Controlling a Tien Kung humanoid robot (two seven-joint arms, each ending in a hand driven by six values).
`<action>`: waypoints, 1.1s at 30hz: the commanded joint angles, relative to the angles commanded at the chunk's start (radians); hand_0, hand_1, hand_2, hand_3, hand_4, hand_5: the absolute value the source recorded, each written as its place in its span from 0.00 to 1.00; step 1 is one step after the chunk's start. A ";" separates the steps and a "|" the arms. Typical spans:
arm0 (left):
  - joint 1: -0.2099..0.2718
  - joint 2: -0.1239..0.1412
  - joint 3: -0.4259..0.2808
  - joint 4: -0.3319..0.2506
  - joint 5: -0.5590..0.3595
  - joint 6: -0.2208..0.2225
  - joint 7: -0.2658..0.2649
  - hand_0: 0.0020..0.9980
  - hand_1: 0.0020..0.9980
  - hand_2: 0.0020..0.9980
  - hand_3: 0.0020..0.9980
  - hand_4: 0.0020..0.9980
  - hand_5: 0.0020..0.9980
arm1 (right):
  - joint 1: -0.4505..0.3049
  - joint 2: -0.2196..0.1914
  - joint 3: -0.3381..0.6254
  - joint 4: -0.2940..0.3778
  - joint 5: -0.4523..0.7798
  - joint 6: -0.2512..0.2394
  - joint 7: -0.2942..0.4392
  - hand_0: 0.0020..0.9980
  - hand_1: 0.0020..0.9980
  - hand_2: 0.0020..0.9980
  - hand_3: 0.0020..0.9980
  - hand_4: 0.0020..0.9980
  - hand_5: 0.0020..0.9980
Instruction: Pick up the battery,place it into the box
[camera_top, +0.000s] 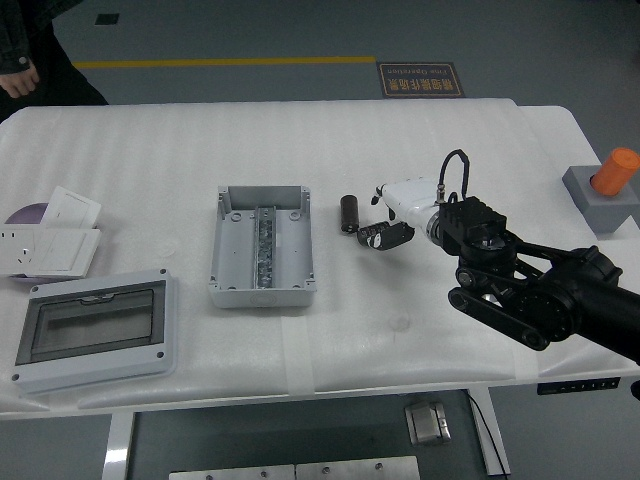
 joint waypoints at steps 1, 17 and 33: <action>0.000 0.000 0.000 0.000 -0.001 0.000 0.000 0.63 0.65 0.48 0.60 0.52 0.47 | 0.001 -0.002 -0.002 0.003 -0.003 0.000 0.001 0.72 0.71 0.67 0.80 0.92 0.58; -0.001 -0.001 -0.001 0.001 -0.002 0.002 -0.003 0.63 0.65 0.47 0.60 0.52 0.47 | 0.004 -0.015 -0.067 -0.006 -0.042 -0.075 0.039 0.72 0.71 0.67 0.79 0.91 0.56; -0.002 0.000 0.003 0.001 -0.002 0.003 -0.006 0.63 0.65 0.47 0.59 0.52 0.48 | 0.005 -0.025 -0.147 -0.059 -0.019 -0.162 0.107 0.66 0.67 0.65 0.69 0.75 0.34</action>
